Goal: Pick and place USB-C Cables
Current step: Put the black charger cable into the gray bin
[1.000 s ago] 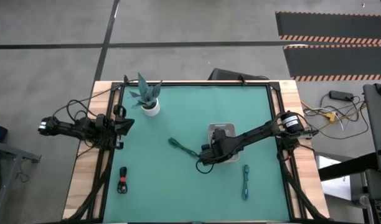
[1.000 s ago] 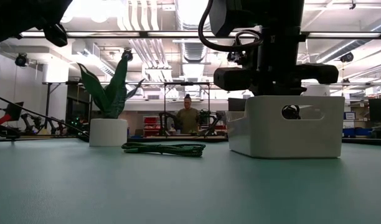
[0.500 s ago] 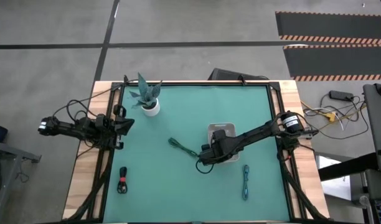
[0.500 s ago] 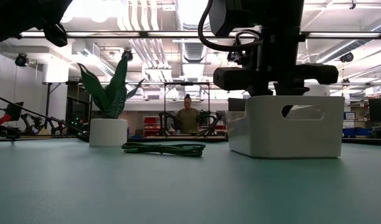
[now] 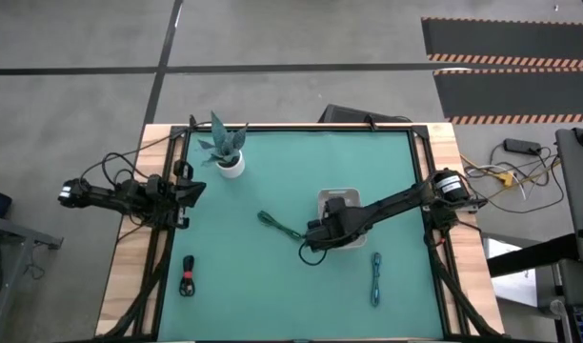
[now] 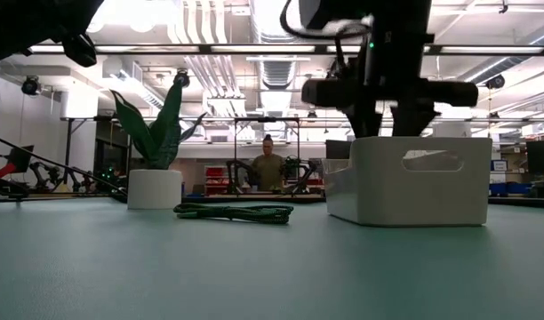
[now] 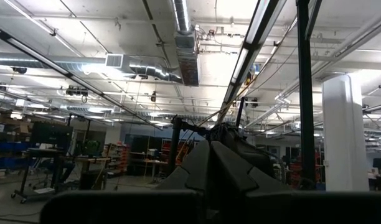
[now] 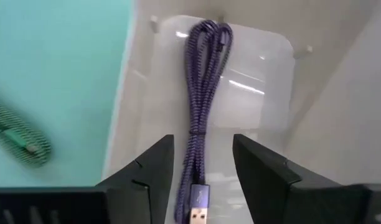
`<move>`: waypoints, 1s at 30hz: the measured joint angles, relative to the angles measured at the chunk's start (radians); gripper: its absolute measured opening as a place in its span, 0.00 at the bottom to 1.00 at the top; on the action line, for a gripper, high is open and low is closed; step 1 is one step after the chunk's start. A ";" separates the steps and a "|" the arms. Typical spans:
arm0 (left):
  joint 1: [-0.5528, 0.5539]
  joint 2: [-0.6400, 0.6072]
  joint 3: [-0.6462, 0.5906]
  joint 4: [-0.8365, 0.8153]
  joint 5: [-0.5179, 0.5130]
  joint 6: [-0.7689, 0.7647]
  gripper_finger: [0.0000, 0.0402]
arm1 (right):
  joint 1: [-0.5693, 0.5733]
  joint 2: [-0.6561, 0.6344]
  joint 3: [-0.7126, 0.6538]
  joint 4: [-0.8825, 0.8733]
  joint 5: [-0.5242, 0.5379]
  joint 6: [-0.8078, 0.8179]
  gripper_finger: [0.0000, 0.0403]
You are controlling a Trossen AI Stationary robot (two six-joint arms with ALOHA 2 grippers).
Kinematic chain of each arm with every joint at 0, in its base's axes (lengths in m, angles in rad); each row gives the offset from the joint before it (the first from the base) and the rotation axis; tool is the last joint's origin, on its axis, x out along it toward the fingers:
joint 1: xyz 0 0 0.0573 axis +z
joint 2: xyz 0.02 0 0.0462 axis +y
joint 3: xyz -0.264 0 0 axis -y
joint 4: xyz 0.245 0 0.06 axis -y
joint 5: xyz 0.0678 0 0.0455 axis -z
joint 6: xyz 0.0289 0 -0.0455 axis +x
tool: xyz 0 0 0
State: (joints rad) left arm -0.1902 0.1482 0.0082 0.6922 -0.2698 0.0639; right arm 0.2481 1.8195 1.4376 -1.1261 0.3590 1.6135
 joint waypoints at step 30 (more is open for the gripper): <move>0.000 0.002 0.000 0.005 -0.028 0.003 0.00 | 0.003 -0.027 0.254 0.017 0.099 -0.665 0.34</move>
State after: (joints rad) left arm -0.1902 0.1501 0.0080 0.6968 -0.2981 0.0672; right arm 0.2508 1.7924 1.6919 -1.1093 0.4581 0.9484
